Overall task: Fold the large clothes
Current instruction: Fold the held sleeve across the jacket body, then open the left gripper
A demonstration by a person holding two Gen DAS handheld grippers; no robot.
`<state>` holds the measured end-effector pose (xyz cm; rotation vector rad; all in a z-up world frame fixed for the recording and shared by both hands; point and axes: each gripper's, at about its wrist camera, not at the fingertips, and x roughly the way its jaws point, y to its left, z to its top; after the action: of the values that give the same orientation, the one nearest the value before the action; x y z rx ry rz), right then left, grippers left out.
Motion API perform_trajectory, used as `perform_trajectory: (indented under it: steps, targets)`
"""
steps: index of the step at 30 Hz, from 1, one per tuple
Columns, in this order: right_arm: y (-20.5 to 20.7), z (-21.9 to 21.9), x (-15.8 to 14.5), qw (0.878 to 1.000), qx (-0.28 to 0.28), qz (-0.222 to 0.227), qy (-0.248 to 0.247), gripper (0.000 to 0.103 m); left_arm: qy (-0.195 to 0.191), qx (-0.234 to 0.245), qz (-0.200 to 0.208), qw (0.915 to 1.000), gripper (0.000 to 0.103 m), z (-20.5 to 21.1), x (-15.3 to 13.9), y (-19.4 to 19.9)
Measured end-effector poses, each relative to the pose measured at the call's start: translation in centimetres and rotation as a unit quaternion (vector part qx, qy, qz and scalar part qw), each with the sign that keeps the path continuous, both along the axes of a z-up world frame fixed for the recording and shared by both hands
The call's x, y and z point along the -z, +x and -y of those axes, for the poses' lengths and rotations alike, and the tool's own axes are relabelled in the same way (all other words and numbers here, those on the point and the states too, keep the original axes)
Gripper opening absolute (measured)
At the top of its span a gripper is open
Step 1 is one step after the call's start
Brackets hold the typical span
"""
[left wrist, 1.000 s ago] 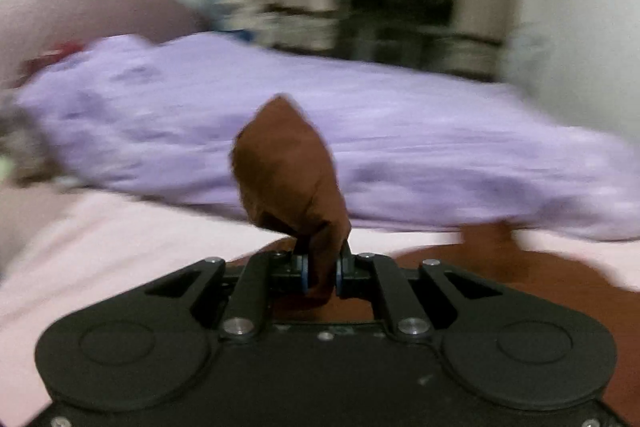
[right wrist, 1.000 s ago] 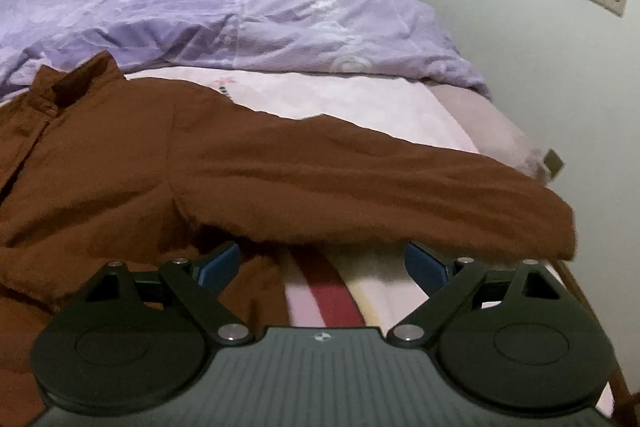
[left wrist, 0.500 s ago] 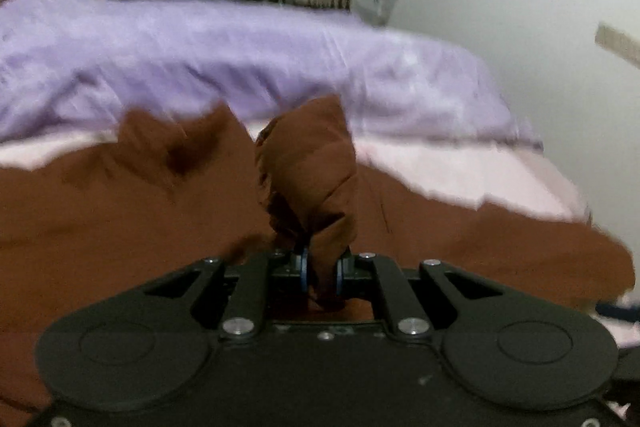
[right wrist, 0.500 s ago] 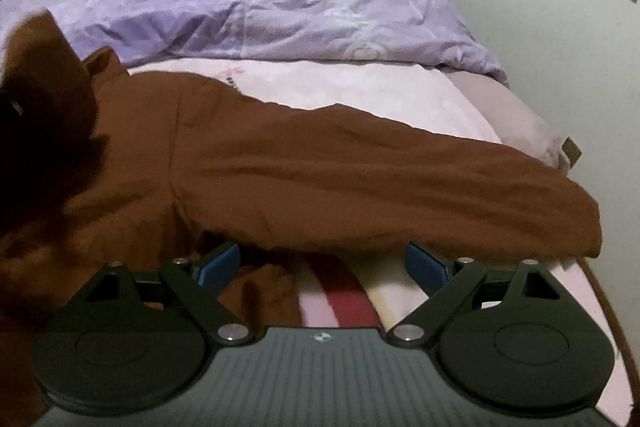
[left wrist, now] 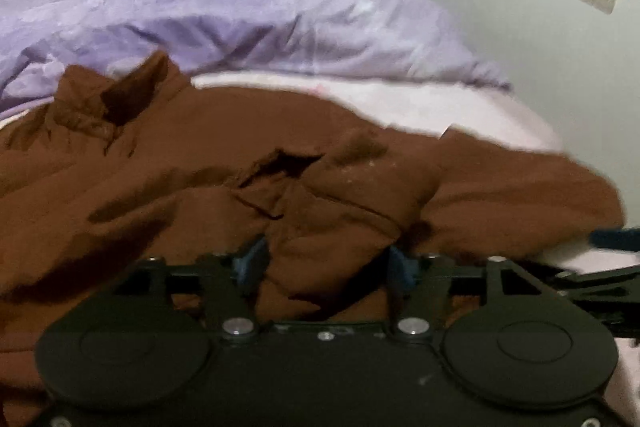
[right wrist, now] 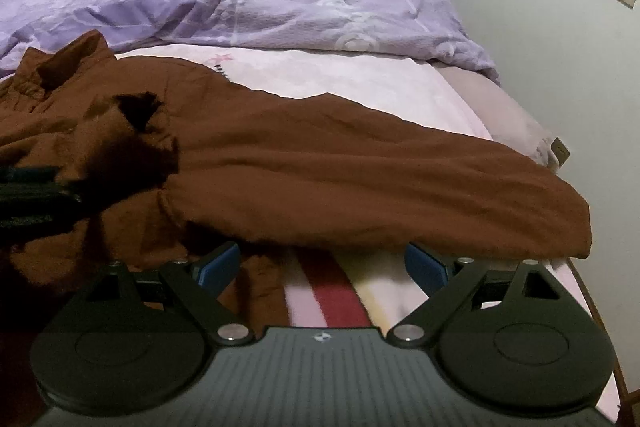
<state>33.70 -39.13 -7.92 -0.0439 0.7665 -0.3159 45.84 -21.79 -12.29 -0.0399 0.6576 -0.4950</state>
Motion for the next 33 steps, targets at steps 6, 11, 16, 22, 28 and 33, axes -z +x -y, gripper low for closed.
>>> perform_trajectory:
  steps: [6,11,16,22,28,33]
  targets:
    - [0.2,0.0,0.1,1.000,0.002,-0.003,-0.002,0.103,-0.034,0.008,-0.014,0.9993,0.077,-1.2,0.2,0.3]
    - [0.0,0.4,0.0,1.000,0.006,-0.004,0.003,0.103,0.053,0.019,0.004,0.9984,0.078,1.5,1.4,-0.7]
    - [-0.1,0.6,-0.1,1.000,0.011,0.000,0.007,0.103,0.011,0.043,0.019,0.9988,0.079,1.6,-0.7,-1.7]
    - [-0.3,1.3,0.1,1.000,0.020,-0.005,0.000,0.103,0.113,0.030,0.021,0.9929,0.082,4.4,2.8,-1.0]
    - [-0.6,2.3,0.0,0.999,0.032,-0.006,0.011,0.103,0.110,0.009,0.033,0.9933,0.082,4.2,0.7,-2.0]
    - [-0.7,3.0,0.2,0.999,0.038,-0.005,0.017,0.103,0.085,-0.036,0.074,0.9930,0.082,2.0,-2.2,-2.7]
